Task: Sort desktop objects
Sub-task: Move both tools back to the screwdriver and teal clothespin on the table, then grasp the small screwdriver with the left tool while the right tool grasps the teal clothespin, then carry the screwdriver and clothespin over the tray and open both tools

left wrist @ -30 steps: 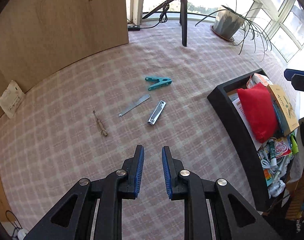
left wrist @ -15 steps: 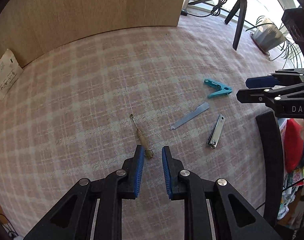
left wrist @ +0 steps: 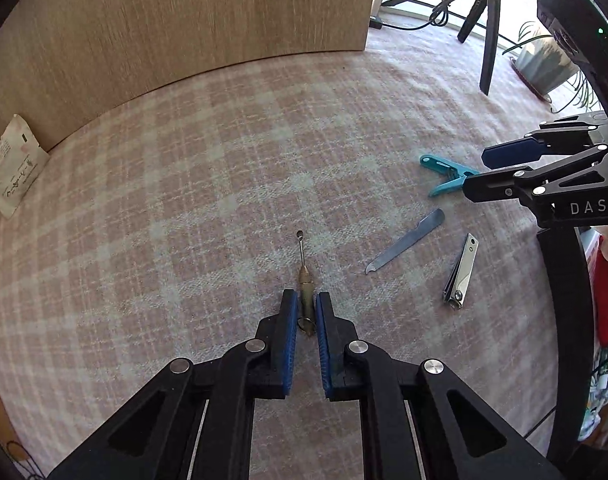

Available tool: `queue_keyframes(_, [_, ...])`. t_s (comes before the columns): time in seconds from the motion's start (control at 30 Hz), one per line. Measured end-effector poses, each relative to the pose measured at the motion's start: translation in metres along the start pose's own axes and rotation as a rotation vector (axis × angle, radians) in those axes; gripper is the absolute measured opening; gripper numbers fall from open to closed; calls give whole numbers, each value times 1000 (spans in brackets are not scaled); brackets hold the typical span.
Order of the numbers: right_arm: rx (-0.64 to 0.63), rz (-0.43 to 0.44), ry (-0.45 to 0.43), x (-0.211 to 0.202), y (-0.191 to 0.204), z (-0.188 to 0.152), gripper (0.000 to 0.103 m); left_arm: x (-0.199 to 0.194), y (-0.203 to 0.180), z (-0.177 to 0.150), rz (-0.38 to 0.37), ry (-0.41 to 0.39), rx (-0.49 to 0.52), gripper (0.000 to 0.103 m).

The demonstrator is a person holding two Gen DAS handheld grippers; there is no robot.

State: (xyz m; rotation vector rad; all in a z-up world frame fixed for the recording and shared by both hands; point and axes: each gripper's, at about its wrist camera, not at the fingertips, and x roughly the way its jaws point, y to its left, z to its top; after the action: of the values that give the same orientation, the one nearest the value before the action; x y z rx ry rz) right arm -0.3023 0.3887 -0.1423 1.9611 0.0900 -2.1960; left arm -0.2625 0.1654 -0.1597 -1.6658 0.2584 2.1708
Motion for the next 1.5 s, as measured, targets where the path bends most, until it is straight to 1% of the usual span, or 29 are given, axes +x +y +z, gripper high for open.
queue_keyframes(0.13, [-59, -17, -18, -1, 6, -1, 43, -3, 6, -6, -2, -2, -12, 10])
queue_keyframes(0.23, [-58, -19, -17, 2, 6, 0, 43, -4, 6, -8, 3, -5, -2, 10])
queue_keyframes(0.3, [-42, 1, -24, 3, 4, 1, 43, -4, 7, -8, 7, -2, -1, 10])
queue_keyframes(0.37, [-13, 29, -27, 3, 0, 2, 38, -4, 5, -7, 12, -2, -7, 10])
queue_keyframes(0.43, [14, 67, -20, 4, -3, 1, 30, -1, 6, 1, 19, 4, -11, 10])
queue_keyframes(0.5, [16, 64, -5, 6, -3, 0, 29, 0, 7, 4, 13, 13, -6, 15])
queue_keyframes(0.53, [7, 57, 8, 8, -2, -1, 30, 0, 4, 5, 18, 12, 1, 15])
queue_keyframes(0.57, [-6, 52, -6, 7, -1, -3, 29, 0, 2, 5, 27, 5, 12, 15])
queue_keyframes(0.63, [-8, 57, -11, 7, -1, -5, 29, 0, -1, 4, 39, -10, 23, 14])
queue_keyframes(0.67, [1, 55, -16, 7, -3, -7, 29, -1, -1, 4, 34, -15, 21, 8])
queue_keyframes(0.73, [18, 43, -24, 6, -7, -9, 18, -2, 0, 2, 20, -19, 8, 7])
queue_keyframes(0.77, [33, 57, -29, 5, -10, -10, 15, -3, 2, 1, 12, -20, -4, 7])
queue_keyframes(0.83, [64, 89, -43, 0, -15, -15, 15, -6, 3, -4, -12, -23, -16, 7])
queue_keyframes(1.0, [109, 166, -99, -29, -18, -35, 15, -21, 7, -23, -46, -34, -41, 7])
queue_keyframes(1.07, [107, 179, -125, -46, -16, -47, 15, -26, 4, -26, -60, -46, -35, 7])
queue_keyframes(1.17, [122, 218, -167, -76, -12, -55, 15, -43, -3, -30, -78, -66, -22, 7])
queue_keyframes(1.2, [130, 230, -183, -88, -2, -56, 15, -48, -8, -30, -88, -73, -13, 7])
queue_keyframes(1.23, [139, 238, -200, -100, -4, -60, 15, -54, -15, -30, -97, -83, -1, 7])
queue_keyframes(1.3, [151, 245, -234, -120, 9, -62, 15, -68, -30, -30, -115, -102, 37, 7])
queue_keyframes(1.37, [163, 239, -266, -139, 10, -80, 15, -80, -48, -29, -135, -118, 84, 7])
queue_keyframes(1.47, [202, 215, -313, -168, -16, -117, 15, -98, -80, -30, -168, -137, 173, 7])
queue_keyframes(1.5, [221, 200, -328, -174, -25, -131, 15, -96, -100, -27, -180, -141, 205, 7])
